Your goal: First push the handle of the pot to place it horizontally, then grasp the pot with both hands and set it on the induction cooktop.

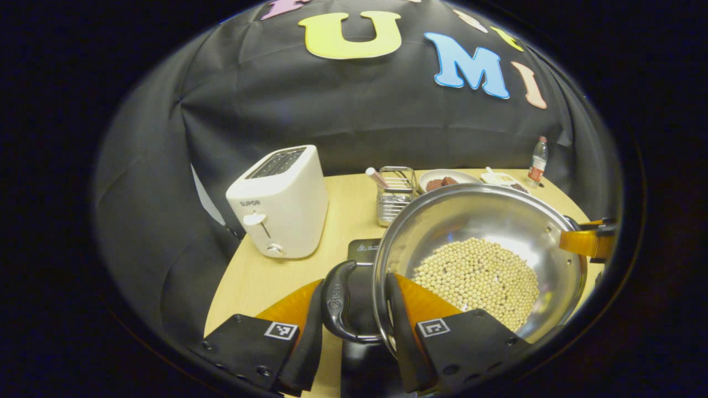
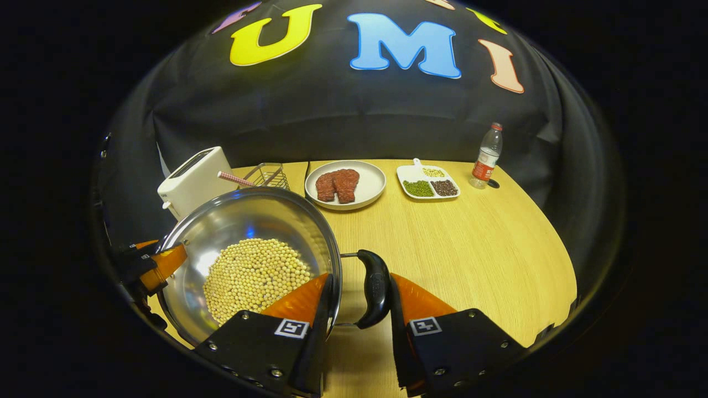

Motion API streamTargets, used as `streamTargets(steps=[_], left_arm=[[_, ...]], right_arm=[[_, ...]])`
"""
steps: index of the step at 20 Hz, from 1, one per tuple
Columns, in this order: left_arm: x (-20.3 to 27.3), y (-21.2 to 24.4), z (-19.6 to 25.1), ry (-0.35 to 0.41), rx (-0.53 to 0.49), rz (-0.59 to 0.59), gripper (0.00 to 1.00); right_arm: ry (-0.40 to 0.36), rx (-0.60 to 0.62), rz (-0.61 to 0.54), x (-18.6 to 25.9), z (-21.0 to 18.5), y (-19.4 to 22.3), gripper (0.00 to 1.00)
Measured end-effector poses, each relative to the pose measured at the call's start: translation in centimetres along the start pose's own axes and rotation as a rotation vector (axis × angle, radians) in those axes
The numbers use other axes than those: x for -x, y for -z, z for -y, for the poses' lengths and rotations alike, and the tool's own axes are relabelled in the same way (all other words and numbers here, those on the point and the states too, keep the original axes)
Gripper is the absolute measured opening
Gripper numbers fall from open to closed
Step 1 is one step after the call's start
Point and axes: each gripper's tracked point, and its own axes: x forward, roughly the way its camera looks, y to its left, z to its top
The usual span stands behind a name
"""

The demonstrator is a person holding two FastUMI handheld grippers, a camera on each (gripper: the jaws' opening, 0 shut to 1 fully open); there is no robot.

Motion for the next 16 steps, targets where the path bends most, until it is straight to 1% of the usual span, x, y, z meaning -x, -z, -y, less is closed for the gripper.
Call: streamTargets(steps=[1,2,3,4,5,6,7,8,9,10,11,12,13,15,16], left_arm=[[-0.1,0.2,-0.2,-0.002,0.006,-0.005,0.64],[-0.3,0.3,-0.5,-0.002,0.013,-0.01,0.64],[-0.4,0.4,-0.8,-0.003,0.024,-0.014,0.6],[-0.5,0.4,-1.1,-0.004,0.031,-0.017,0.65],[-0.8,0.6,-1.2,-0.004,0.035,-0.018,0.64],[-0.9,0.7,-1.3,-0.007,0.039,-0.021,0.6],[-1.1,0.5,-1.5,-0.012,0.033,-0.017,0.6],[-1.2,0.3,-1.5,-0.015,0.026,-0.014,0.63],[-1.5,0.2,-1.6,-0.018,0.022,-0.011,0.62],[-1.7,0.2,-1.7,-0.018,0.017,-0.009,0.66],[-1.8,0.1,-1.7,-0.02,0.015,-0.008,0.66],[-1.8,0.0,-1.8,-0.022,0.008,0.0,0.64],[-1.9,0.0,-1.8,-0.026,0.001,0.008,0.68],[-1.7,0.1,-1.8,-0.039,0.01,0.019,0.7],[-1.6,0.3,-1.8,-0.048,0.019,0.02,0.71]], right_arm=[[-0.003,0.002,-0.001,0.0,-0.3,0.1,0.52],[-0.006,0.002,-0.001,-0.1,-0.6,0.1,0.52],[-0.009,0.003,0.0,-0.2,-0.8,0.1,0.52],[-0.011,0.003,0.002,-0.2,-1.0,0.1,0.52],[-0.013,0.006,0.004,-0.5,-1.2,0.1,0.52],[-0.014,0.006,0.003,-0.5,-1.3,0.1,0.52],[-0.018,0.0,0.005,-0.7,-1.5,0.0,0.52],[-0.017,-0.002,0.003,-0.8,-1.6,0.1,0.52],[-0.019,-0.002,0.002,-1.0,-1.7,0.1,0.52],[-0.023,-0.005,0.001,-1.2,-1.7,0.2,0.52],[-0.029,-0.019,0.0,-1.3,-1.8,0.3,0.52],[-0.034,-0.034,-0.003,-1.4,-1.8,0.4,0.52],[-0.042,-0.047,0.008,-1.6,-1.6,0.3,0.52],[-0.059,-0.06,0.017,-1.8,-1.4,0.4,0.52],[-0.072,-0.059,0.017,-1.8,-1.4,0.3,0.54]])
